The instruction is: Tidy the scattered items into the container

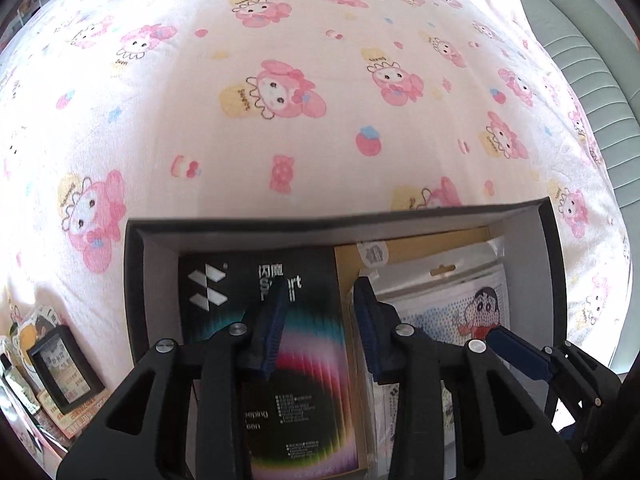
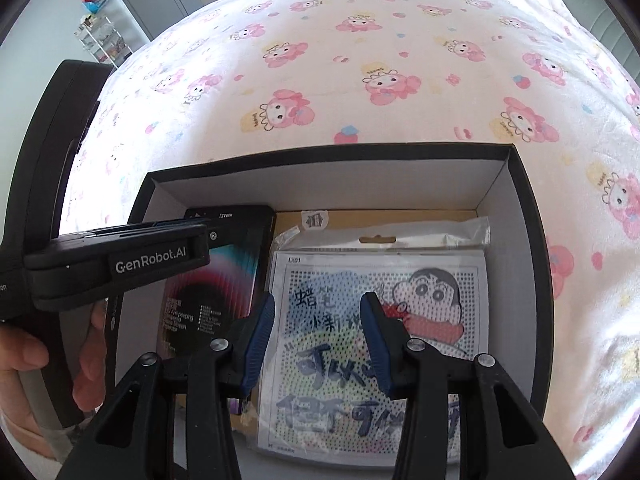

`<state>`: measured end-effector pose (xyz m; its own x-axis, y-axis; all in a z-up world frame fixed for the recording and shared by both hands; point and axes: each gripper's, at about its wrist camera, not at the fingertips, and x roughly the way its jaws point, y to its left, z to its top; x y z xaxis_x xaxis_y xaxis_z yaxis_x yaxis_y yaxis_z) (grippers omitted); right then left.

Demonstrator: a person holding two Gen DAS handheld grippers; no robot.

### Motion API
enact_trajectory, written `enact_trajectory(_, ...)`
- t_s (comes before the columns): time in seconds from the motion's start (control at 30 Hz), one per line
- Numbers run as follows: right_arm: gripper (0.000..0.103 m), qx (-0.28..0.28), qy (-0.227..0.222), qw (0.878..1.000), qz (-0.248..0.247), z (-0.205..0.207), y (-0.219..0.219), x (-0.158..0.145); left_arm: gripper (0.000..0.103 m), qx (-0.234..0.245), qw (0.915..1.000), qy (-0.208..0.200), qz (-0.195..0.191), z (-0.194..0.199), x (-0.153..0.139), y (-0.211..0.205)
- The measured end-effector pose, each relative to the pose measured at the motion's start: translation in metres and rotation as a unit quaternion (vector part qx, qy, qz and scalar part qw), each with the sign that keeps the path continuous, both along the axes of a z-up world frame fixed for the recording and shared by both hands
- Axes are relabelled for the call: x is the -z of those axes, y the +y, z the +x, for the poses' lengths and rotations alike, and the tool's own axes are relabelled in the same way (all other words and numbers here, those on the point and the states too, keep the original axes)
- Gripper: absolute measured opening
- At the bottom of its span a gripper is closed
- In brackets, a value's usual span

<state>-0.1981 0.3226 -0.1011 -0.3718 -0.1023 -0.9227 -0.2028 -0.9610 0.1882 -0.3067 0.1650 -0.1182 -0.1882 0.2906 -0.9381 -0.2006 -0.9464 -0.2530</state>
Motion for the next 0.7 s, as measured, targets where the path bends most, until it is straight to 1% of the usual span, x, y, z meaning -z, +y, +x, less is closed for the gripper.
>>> enact_trajectory(0.1, 0.041, 0.001, -0.009, 1.0, 0.001, -0.008, 0.004, 0.008, 0.034, 0.004, 0.9996, 0.01, -0.025, -0.014, 0.005, 0.009)
enact_trajectory(0.2, 0.041, -0.003, -0.019, 1.0, 0.001, -0.012, 0.007, 0.018, 0.034, 0.005, 0.9997, 0.001, -0.025, -0.023, 0.014, 0.01)
enact_trajectory(0.27, 0.041, -0.004, -0.02, 1.0, -0.008, -0.01, 0.01, 0.021, 0.03, -0.003, 0.9992, -0.018, -0.036, -0.025, 0.024, 0.006)
enact_trajectory(0.3, 0.041, -0.002, -0.02, 1.0, -0.012, -0.009, 0.011, 0.022, 0.027, -0.012, 0.9983, -0.026, -0.051, -0.026, 0.031, 0.003)
enact_trajectory(0.33, 0.041, 0.0, -0.021, 1.0, -0.015, -0.007, 0.011, 0.022, 0.02, -0.016, 0.9981, -0.024, -0.054, -0.026, 0.035, 0.0)
enact_trajectory(0.37, 0.041, 0.001, -0.021, 1.0, -0.017, -0.006, 0.012, 0.023, 0.017, -0.02, 0.9978, -0.025, -0.058, -0.027, 0.038, -0.003)
enact_trajectory(0.43, 0.04, -0.001, -0.021, 1.0, -0.02, -0.005, 0.011, 0.022, 0.012, -0.026, 0.9976, -0.034, -0.055, -0.026, 0.038, -0.008)
enact_trajectory(0.57, 0.041, -0.005, -0.023, 0.999, -0.026, -0.006, 0.01, 0.02, 0.011, -0.012, 0.9972, -0.052, -0.053, -0.019, 0.039, -0.008)
enact_trajectory(0.7, 0.041, -0.005, -0.016, 0.999, -0.031, -0.011, 0.009, 0.015, 0.004, -0.01, 0.9969, -0.072, -0.028, -0.009, 0.042, -0.016)
